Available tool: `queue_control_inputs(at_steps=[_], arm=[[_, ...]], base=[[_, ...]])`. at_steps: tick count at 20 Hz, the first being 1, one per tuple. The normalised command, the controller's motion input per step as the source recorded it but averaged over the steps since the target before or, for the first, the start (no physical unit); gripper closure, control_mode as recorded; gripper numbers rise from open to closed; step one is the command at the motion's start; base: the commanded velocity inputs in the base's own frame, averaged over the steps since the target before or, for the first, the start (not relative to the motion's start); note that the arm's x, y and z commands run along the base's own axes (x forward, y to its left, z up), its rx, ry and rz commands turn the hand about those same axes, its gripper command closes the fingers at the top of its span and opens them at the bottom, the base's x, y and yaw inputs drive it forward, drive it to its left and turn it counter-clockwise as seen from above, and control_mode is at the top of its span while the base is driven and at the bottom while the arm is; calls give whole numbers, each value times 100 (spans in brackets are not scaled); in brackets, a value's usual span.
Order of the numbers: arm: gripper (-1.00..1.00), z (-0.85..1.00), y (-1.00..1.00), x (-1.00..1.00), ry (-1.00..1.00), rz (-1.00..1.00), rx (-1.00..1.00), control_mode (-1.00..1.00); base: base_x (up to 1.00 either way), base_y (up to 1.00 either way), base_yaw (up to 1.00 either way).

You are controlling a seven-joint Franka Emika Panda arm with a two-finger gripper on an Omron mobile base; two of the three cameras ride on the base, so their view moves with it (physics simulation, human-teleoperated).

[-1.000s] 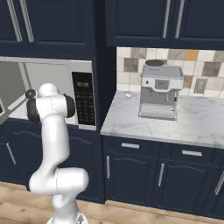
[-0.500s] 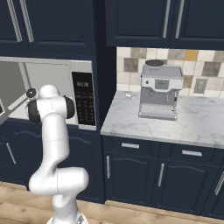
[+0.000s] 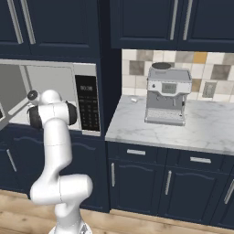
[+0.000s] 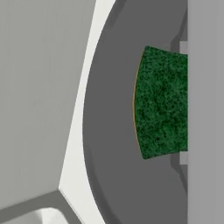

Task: Place the sponge inside the microwave to prepare for sanitizing.

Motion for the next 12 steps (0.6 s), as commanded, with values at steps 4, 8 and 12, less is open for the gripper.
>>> queue_control_inputs(at_steps=[4, 8, 12], arm=[[-100, -13, 0, 1, 0, 0, 0, -100], [-100, -3, -8, 0, 0, 0, -1, -100], [-100, 2, -3, -5, -4, 0, 0, -100]], base=[[0, 0, 0], [0, 0, 0], [0, 0, 0]])
